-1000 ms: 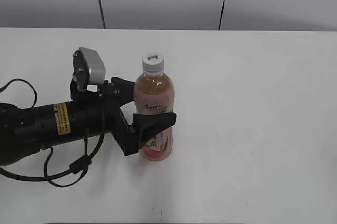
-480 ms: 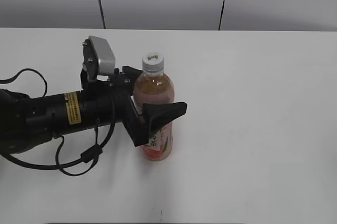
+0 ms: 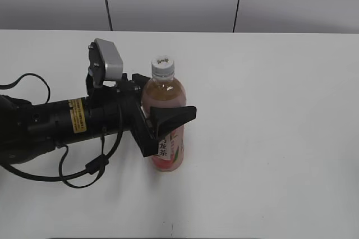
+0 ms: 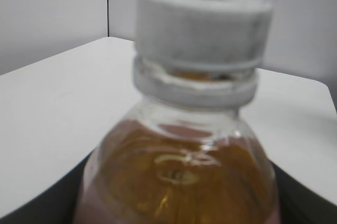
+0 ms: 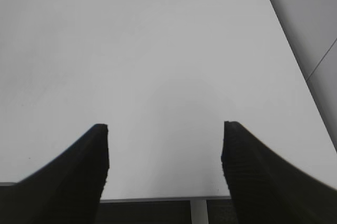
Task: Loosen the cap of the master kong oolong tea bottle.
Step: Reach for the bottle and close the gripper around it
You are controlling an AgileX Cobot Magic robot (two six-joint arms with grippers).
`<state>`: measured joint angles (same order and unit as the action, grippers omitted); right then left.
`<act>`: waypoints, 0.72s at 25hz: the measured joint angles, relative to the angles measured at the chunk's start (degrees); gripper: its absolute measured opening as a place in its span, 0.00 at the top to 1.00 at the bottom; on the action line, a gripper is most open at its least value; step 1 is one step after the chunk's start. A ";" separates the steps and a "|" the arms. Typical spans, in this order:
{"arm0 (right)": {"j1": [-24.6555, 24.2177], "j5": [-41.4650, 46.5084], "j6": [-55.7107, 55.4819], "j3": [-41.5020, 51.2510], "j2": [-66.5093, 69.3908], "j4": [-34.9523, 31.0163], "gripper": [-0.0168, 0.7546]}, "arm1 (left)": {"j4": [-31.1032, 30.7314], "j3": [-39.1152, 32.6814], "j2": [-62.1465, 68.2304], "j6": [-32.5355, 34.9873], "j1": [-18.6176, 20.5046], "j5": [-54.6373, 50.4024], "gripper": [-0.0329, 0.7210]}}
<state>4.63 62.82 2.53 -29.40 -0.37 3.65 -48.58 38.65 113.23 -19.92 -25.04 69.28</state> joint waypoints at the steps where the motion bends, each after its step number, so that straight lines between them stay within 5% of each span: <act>1: 0.00 0.00 0.00 0.00 0.00 0.00 0.32 | 0.00 0.00 0.00 0.00 0.00 0.00 0.37; 18: 0.00 0.00 0.00 0.00 0.00 0.00 0.32 | 0.00 0.00 0.00 0.00 0.00 0.00 0.37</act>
<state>4.63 62.82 2.53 -29.40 -0.37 3.65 -48.58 38.65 113.23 -19.92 -25.04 69.28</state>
